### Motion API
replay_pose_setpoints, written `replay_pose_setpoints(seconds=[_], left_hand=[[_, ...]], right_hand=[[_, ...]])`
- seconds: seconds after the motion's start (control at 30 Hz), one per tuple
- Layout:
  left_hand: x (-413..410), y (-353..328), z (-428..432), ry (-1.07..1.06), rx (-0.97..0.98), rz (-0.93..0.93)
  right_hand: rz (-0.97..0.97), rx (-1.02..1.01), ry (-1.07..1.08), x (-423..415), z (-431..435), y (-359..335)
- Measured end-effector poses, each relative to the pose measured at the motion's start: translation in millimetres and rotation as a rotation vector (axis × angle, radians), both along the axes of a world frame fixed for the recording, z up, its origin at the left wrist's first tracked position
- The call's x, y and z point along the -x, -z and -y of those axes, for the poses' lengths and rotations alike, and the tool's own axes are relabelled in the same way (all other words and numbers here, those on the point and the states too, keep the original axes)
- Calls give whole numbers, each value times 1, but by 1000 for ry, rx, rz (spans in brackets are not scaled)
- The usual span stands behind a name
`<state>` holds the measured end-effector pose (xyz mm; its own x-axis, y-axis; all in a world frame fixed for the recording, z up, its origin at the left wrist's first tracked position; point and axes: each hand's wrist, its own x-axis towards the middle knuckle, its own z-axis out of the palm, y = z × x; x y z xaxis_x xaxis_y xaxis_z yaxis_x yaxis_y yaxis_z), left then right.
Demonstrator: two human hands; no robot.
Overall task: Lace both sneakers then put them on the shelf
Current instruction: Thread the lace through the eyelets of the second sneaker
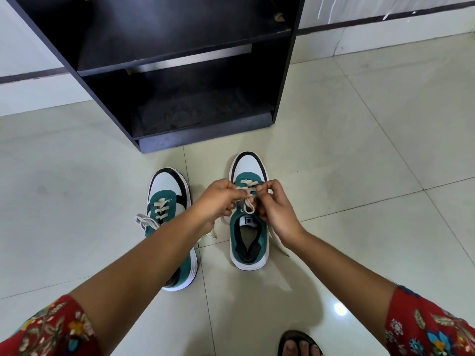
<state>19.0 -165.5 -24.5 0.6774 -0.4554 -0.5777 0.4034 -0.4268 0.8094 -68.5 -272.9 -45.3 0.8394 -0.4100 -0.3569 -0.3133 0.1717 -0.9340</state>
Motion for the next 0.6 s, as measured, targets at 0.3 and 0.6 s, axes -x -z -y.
replay_pose_setpoints(seconds=[0.3, 0.6], left_hand=[[5, 6, -3, -209, 160, -313], [4, 9, -14, -301, 123, -289]], right_hand=[[81, 963, -168, 23, -1, 2], [58, -113, 145, 18, 6, 2]])
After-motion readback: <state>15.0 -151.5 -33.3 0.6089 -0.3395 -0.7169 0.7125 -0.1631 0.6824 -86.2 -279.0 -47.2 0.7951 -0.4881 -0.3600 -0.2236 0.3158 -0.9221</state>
